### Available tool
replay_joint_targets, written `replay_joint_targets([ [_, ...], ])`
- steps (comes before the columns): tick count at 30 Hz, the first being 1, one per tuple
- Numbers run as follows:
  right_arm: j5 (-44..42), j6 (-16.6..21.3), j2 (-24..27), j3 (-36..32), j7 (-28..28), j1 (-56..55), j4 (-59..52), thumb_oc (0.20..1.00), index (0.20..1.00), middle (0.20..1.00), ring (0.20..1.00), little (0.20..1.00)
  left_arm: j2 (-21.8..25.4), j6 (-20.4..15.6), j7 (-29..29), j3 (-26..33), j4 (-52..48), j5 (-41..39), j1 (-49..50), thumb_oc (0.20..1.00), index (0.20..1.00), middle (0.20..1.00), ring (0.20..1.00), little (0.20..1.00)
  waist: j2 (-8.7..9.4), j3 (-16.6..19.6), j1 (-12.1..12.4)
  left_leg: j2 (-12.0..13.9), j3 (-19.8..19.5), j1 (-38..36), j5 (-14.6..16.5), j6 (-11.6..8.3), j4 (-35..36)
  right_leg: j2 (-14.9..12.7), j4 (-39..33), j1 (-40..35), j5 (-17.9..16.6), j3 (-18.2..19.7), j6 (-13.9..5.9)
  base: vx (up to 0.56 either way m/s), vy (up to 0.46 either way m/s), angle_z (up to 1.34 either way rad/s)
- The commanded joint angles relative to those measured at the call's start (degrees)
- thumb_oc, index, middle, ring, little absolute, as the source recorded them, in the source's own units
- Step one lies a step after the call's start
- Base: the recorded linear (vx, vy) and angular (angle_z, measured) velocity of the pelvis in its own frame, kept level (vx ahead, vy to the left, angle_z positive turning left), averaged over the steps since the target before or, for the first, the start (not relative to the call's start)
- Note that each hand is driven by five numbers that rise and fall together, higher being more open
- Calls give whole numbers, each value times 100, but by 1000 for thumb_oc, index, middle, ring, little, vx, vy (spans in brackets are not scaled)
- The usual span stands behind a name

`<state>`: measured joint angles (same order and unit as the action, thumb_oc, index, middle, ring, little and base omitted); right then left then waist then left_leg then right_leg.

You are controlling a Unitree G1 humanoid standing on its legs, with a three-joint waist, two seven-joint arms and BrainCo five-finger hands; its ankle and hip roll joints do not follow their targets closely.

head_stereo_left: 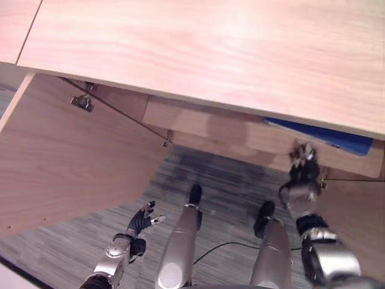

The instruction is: Put the empty folder in the office cabinet

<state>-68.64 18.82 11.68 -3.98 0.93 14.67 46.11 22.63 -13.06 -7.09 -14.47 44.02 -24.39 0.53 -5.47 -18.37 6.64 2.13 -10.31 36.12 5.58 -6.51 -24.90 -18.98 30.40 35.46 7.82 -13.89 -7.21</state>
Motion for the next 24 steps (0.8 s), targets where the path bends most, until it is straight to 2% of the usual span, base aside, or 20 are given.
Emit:
replay_joint_targets([
  [1,450,11,248,-34,-734,-18,-616,1000,1000,1000,1000,1000,343,-137,-329,36,223,-38,158,1000,1000,1000,1000,1000,4,-397,24,307,-194,-657,107,-151,548,59,140,-968,375,-136,-319,-34,50,-17],
  [9,1099,-138,274,224,-829,-521,-787,1000,1000,1000,1000,1000,303,-170,-496,280,462,3,337,1000,1000,1000,1000,1000,189,-181,-146,453,-163,-1292,-84,-222,1155,148,-618,-1514,33,-150,-384,39,8,-9],
  [15,1243,-228,265,175,-802,-474,-529,1000,1000,1000,1000,1000,265,-224,-513,263,536,87,333,1000,1000,1000,1000,1000,198,-59,-147,480,-170,-1472,-193,-234,1447,127,-974,-1736,-107,-189,-418,6,1,0],
  [17,1429,-159,346,163,-558,-261,-322,1000,1000,1000,1000,1000,253,-240,-497,187,544,135,349,1000,1000,1000,1000,1000,171,-19,-115,483,-165,-1527,-259,-235,1585,121,-1099,-1791,-182,-199,-435,0,0,0],
  [18,1598,-134,402,165,-425,-173,-321,416,416,416,416,416,249,-236,-492,160,523,124,360,1000,1000,1000,1000,1000,163,4,-102,488,-170,-1556,-298,-238,1661,119,-1160,-1824,-216,-214,-438,33,7,0],
  [19,1850,-99,506,207,-277,-65,-346,200,200,200,200,200,245,-238,-477,151,520,115,370,1000,1000,1000,1000,1000,159,36,-92,488,-186,-1574,-337,-244,1738,111,-1221,-1842,-244,-230,-441,39,8,2],
  [21,2349,-47,713,234,-28,57,-555,200,200,200,200,200,237,-263,-448,143,465,63,423,1000,1000,1000,1000,1000,137,68,-71,505,-200,-1619,-404,-251,1889,98,-1324,-1908,-275,-272,-449,29,6,5],
  [24,3784,122,1115,202,614,14,-1332,200,200,200,200,200,195,-304,-403,219,425,166,522,1000,1000,1000,1000,1000,95,101,-58,496,-254,-1638,-463,-252,2004,82,-1366,-1946,-292,-345,-458,18,3,9],
])
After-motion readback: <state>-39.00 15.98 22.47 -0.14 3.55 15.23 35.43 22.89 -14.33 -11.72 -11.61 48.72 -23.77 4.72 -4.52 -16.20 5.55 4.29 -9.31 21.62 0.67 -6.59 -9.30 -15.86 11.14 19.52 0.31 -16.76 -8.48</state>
